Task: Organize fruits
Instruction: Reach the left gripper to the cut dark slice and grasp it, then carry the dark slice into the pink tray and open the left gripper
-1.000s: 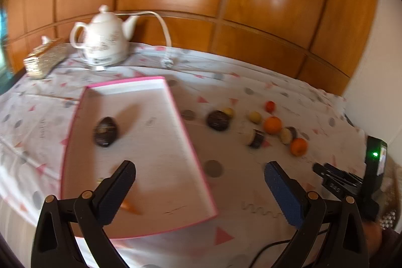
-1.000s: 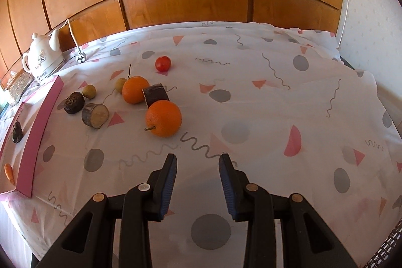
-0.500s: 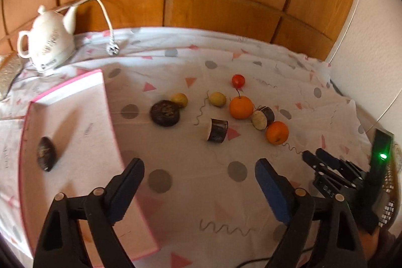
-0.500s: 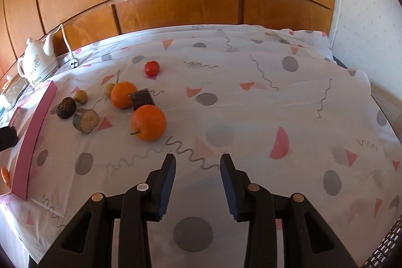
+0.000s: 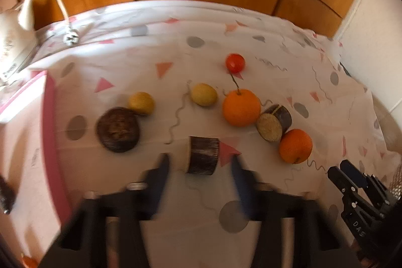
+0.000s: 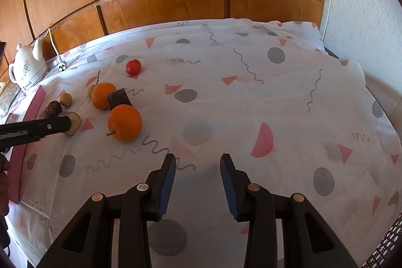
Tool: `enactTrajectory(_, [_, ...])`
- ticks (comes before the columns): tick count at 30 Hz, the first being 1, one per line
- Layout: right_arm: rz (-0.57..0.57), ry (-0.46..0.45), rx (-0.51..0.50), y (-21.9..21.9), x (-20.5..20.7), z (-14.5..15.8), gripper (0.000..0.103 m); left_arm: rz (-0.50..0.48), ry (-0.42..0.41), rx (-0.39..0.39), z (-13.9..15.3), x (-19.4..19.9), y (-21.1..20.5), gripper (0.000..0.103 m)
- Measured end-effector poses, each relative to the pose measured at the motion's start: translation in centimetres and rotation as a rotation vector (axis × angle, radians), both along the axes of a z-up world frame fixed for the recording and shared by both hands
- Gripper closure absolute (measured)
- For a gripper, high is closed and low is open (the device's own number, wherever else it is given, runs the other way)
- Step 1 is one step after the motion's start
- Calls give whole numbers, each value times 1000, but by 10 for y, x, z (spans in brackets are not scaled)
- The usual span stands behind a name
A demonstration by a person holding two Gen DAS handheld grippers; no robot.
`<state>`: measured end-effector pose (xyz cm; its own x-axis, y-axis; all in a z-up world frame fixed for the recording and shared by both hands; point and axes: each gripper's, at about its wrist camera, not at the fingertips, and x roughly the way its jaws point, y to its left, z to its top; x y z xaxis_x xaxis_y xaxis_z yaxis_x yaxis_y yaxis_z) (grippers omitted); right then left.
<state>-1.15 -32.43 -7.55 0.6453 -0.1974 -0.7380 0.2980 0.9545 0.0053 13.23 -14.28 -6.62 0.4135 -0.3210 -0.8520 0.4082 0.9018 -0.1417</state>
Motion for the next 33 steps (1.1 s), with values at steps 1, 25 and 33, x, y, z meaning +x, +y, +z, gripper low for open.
enactTrajectory(1, [-2,3,0,-1,0,-1,66,-1,-15,3,0,-1,-1,79])
enactTrajectory(25, [11,17,-5,5,1,-3,66,494,-86,-99,36,46,192,78])
enactTrajectory(33, [9,22,-5,5,1,-3,66,574,-103,-85,38,18,209,53])
